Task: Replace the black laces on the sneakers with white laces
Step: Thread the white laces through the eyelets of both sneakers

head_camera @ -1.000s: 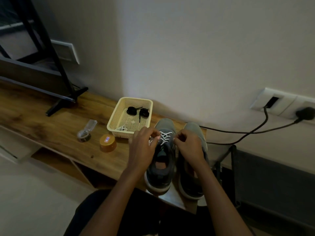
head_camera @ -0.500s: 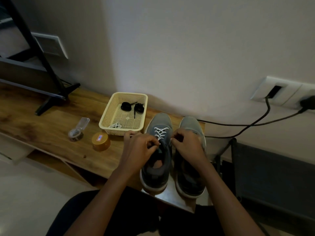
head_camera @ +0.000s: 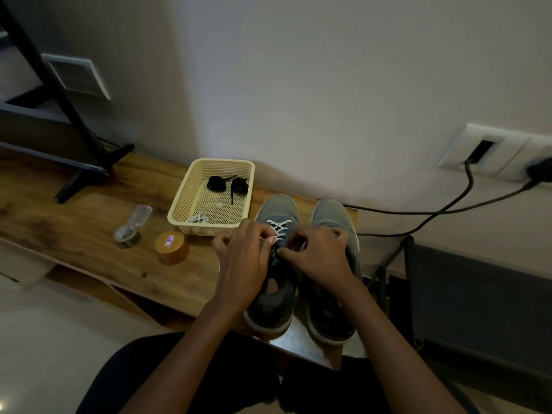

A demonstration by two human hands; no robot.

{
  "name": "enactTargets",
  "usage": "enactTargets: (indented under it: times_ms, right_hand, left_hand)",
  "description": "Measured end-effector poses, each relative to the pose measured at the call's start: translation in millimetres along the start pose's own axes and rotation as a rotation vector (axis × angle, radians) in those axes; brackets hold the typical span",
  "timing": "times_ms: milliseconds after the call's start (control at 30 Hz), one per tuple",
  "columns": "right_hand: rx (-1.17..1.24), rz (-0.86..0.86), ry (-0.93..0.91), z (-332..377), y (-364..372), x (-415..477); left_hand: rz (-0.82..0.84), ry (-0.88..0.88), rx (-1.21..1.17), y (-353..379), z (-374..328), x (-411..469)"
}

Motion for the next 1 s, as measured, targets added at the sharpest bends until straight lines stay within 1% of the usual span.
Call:
enactTargets:
  times_ms: [100,367,767,900,1000]
  right_hand:
    - [-0.108,0.053,-0.008,6,5,1]
    - [-0.126,0.083,0.015,8,8,1]
    - [-0.08,0.056,0.023,3,10,0]
    - [-0.076,0.049,0.015,3,10,1]
    - [-0.073,0.053,0.025,3,10,2]
  left_hand:
    - [-0.005,0.017,0.064,1,-1,-3]
    - [-0.097,-0.004,0.148,-1,-5,-8]
    - [-0.05,0.064,0.159,10,-17,-2]
    - [-0.021,0.039,0.105,11,-15,-1]
    - [0.011,-0.039,-0.024,13,-6,0]
Point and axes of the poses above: each hand's wrist, its own x-axis towards the middle knuckle, its own y-axis out of the palm, z = x × y, the point moved 8 cm from there along x, towards the middle knuckle, and after that the axes turned 12 degrees about -y, right-handed, at the moved point
